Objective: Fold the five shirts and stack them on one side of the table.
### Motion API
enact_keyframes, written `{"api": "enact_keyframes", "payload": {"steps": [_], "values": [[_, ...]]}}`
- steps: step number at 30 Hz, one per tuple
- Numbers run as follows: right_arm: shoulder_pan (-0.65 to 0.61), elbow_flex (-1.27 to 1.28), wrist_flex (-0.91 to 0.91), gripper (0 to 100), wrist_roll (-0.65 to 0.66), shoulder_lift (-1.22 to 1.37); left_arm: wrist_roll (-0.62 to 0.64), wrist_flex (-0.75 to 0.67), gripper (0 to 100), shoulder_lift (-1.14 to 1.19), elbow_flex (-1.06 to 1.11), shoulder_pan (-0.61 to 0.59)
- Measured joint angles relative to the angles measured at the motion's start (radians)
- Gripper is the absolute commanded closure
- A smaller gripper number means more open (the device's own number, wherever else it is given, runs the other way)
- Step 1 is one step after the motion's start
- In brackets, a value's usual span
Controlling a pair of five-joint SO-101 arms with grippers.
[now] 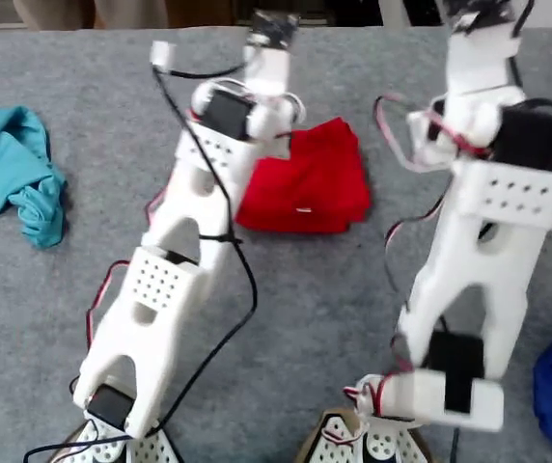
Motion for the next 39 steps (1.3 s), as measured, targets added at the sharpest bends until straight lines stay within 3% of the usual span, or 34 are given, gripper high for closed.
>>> {"api": "enact_keyframes", "payload": {"steps": [6, 14, 18, 24, 32, 39], "values": [[-0.063, 0.324, -0.051, 97.9, -0.021, -0.121, 0.000, 0.003, 98, -0.078, 0.066, -0.080], [-0.081, 0.640, -0.589, 97.9, -0.057, -0.089, 0.078, 0.003, 98, -0.272, 0.482, -0.037], [-0.109, 0.626, -0.671, 98.0, -0.133, 0.060, 0.213, 0.003, 98, -0.382, 0.687, -0.011], [-0.135, 0.371, -0.537, 98.0, -0.325, 0.362, 0.252, -0.035, 98, -0.436, 0.930, -0.011], [-0.158, -0.212, -0.164, 98.0, -0.350, 0.689, 0.299, -0.233, 98, -0.437, 1.160, -0.037], [-0.213, -0.617, -0.037, 98.0, -0.350, 0.908, 0.308, -0.339, 98, -0.437, 1.277, -0.034]]}}
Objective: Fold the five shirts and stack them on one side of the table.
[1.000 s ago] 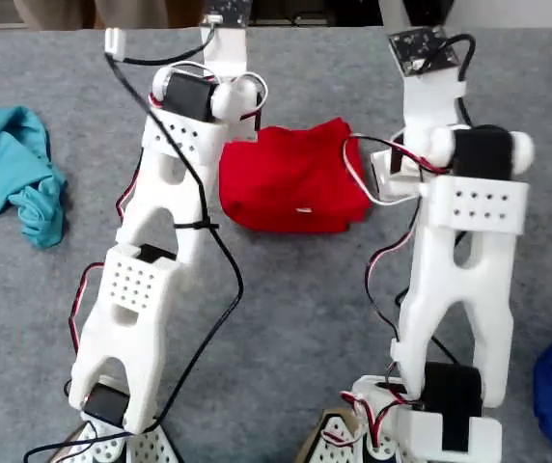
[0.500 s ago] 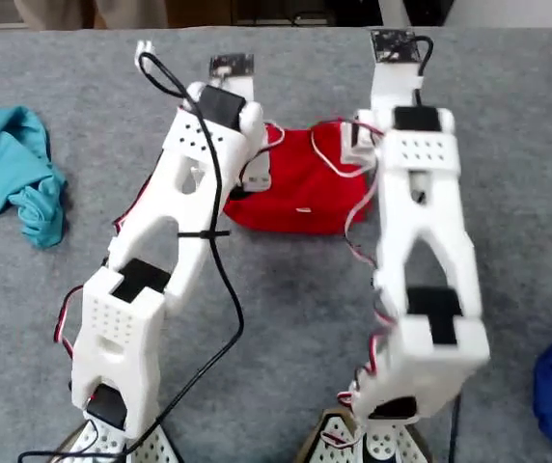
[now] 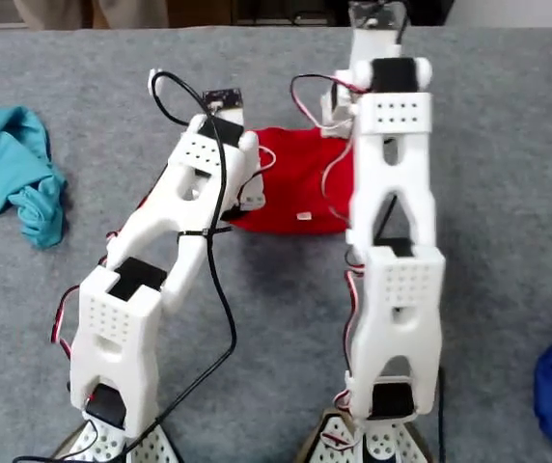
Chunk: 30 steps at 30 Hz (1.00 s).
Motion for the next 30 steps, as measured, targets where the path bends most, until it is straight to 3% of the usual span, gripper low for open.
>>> {"api": "enact_keyframes", "payload": {"steps": [9, 15, 30], "values": [[-0.041, -0.198, -0.046, 98.0, 0.000, 0.301, 0.000, -0.064, 98, 0.000, 0.106, -0.046], [0.014, -0.279, -0.132, 98.0, 0.000, 0.439, -0.003, -0.106, 98, 0.000, 0.152, -0.043], [0.057, -0.292, -0.143, 98.0, 0.031, 0.460, -0.032, -0.094, 98, -0.012, 0.161, -0.043]]}}
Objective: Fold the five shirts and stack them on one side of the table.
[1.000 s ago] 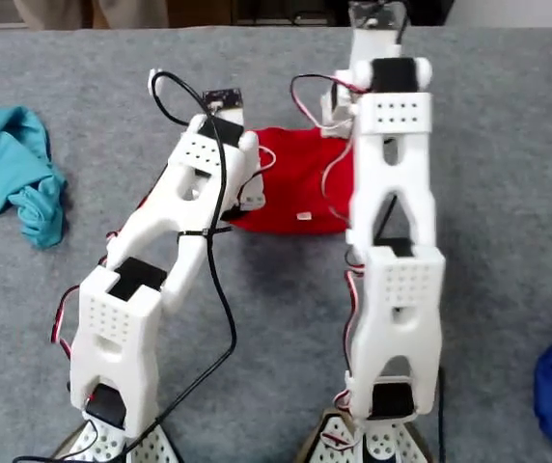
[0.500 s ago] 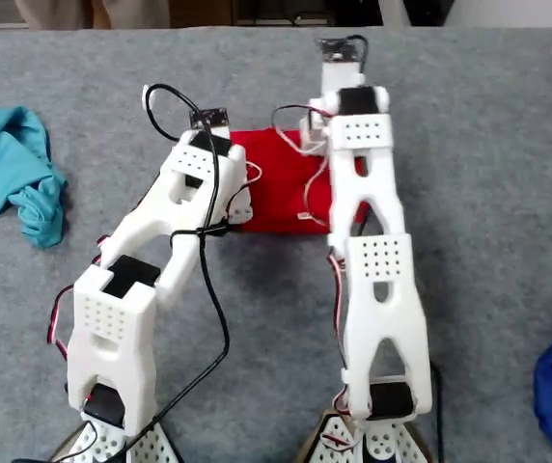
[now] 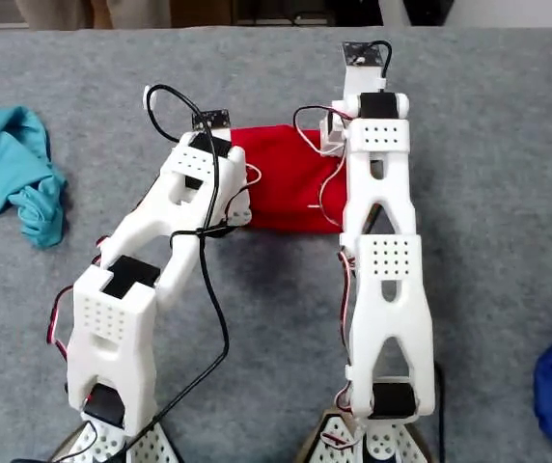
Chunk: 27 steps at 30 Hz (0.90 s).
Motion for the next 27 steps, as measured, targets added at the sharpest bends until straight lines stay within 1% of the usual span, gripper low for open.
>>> {"api": "enact_keyframes", "payload": {"steps": [7, 10, 12, 14, 16, 19, 22, 24, 27], "values": [[0.002, 0.000, 0.109, 97.8, 0.000, -0.141, 0.002, 0.114, 98, -0.167, -0.143, 0.000], [0.002, 0.000, 0.150, 97.7, 0.000, -0.218, 0.002, 0.115, 98, -0.250, -0.213, -0.021], [0.002, 0.000, 0.166, 97.9, 0.000, -0.270, 0.003, 0.078, 98, -0.284, -0.256, -0.051], [0.002, 0.000, 0.175, 97.9, 0.000, -0.319, 0.003, 0.017, 98, -0.293, -0.281, -0.071], [0.002, 0.000, 0.176, 97.9, 0.000, -0.359, 0.003, -0.086, 98, -0.284, -0.282, -0.074], [0.002, 0.057, 0.176, 98.7, -0.018, -0.414, 0.003, -0.288, 98, -0.218, -0.244, -0.074], [0.002, 0.187, 0.176, 99.3, -0.048, -0.474, 0.003, -0.474, 98, -0.101, -0.215, -0.074], [0.002, 0.296, 0.176, 99.3, -0.072, -0.519, 0.003, -0.532, 98, -0.018, -0.215, -0.074], [0.002, 0.468, 0.176, 99.3, -0.121, -0.588, 0.003, -0.555, 98, 0.097, -0.219, -0.074]]}}
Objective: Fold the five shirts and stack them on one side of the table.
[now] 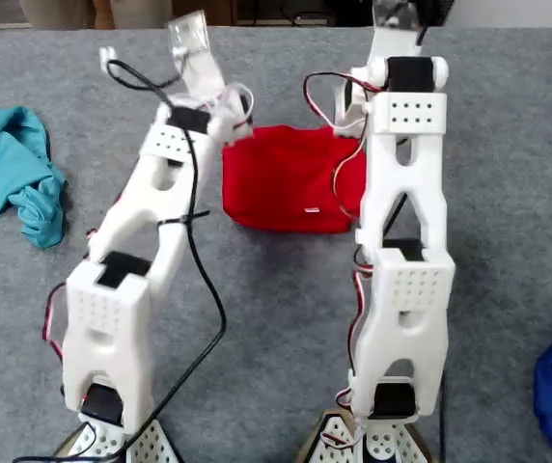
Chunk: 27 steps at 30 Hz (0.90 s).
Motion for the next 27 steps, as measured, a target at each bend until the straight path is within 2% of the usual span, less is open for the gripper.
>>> {"api": "enact_keyframes", "payload": {"steps": [7, 11, 17, 27], "values": [[0.005, 0.296, -0.074, 99.3, -0.021, -0.018, 0.000, 0.041, 98, 0.166, -0.124, 0.000], [0.046, 0.338, -0.135, 99.3, -0.021, 0.054, 0.000, 0.055, 98, 0.258, -0.212, 0.000], [0.115, 0.328, -0.144, 99.3, -0.021, 0.164, 0.002, 0.098, 98, 0.347, -0.338, -0.015], [0.103, 0.077, -0.006, 99.3, -0.021, 0.170, 0.002, 0.354, 98, 0.382, -0.623, -0.015]]}}
